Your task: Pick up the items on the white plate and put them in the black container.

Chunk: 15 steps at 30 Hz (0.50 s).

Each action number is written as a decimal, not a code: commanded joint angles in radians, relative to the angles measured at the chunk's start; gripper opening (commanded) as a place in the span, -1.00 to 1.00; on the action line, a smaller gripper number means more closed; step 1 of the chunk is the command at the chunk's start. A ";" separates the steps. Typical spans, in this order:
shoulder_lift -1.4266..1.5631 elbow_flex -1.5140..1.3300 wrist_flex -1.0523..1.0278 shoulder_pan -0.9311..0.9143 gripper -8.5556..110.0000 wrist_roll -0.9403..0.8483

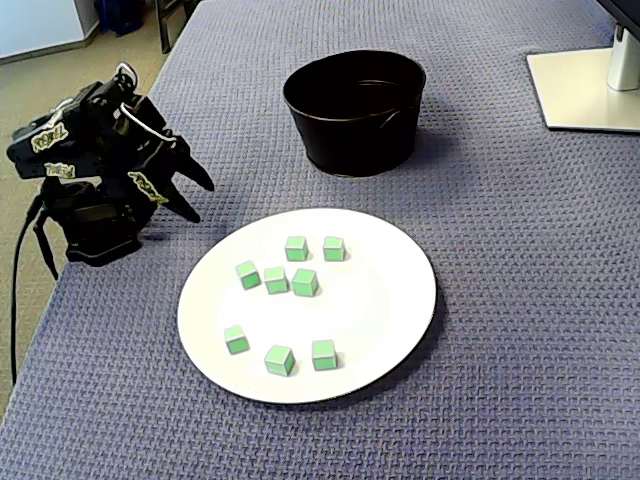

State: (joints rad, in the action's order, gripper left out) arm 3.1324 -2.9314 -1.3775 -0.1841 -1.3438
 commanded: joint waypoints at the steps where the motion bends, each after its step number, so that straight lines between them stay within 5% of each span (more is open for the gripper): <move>1: -0.250 0.106 0.115 -0.071 -0.39 0.133; 10: -0.969 0.787 0.152 -0.276 -0.30 0.528; 15: -1.264 1.002 0.176 -0.322 -0.38 0.583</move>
State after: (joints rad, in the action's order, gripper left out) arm 2.0555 -2.1108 -1.2226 -0.4663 -0.8053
